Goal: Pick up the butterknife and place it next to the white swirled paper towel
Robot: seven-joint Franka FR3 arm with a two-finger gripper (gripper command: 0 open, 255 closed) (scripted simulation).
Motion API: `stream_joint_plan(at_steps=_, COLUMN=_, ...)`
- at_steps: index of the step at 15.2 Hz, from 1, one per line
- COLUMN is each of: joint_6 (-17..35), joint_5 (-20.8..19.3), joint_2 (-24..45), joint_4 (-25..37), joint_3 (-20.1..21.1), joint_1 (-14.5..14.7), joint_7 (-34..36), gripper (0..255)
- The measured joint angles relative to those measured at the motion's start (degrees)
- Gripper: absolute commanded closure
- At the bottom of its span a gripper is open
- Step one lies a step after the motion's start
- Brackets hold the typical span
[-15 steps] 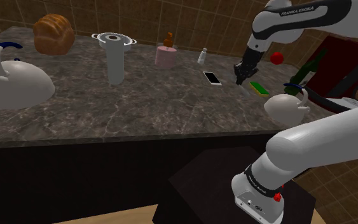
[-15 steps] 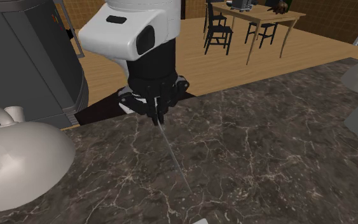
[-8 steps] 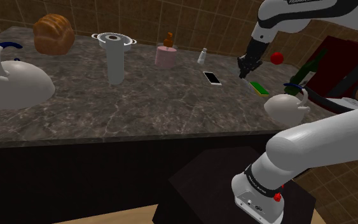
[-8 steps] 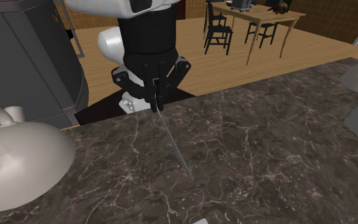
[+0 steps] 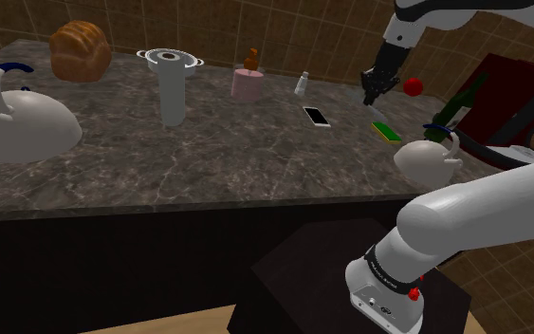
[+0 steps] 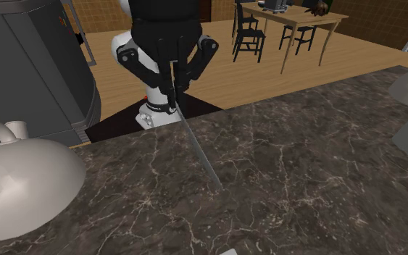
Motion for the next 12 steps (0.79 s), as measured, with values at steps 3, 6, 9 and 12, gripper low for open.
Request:
stream_joint_plan(at_steps=3, joint_6=-2.4, joint_5=0.1, joint_2=0.1, joint_4=2.4, joint_3=0.2, joint_1=0.1, joint_7=-0.1, gripper=255)
stream_joint_plan(at_steps=6, joint_6=-4.6, joint_5=0.2, joint_2=0.0, joint_4=4.7, joint_3=0.3, joint_1=0.1, joint_7=-0.1, gripper=255)
stream_joint_plan(at_steps=9, joint_6=-6.8, joint_5=0.4, joint_2=0.4, joint_4=7.2, joint_3=0.5, joint_1=0.2, joint_7=-0.1, gripper=255)
stream_joint_plan(at_steps=12, joint_6=-9.2, joint_5=0.6, joint_2=0.9, joint_4=10.1, joint_3=0.6, joint_1=0.4, joint_7=-0.2, gripper=255)
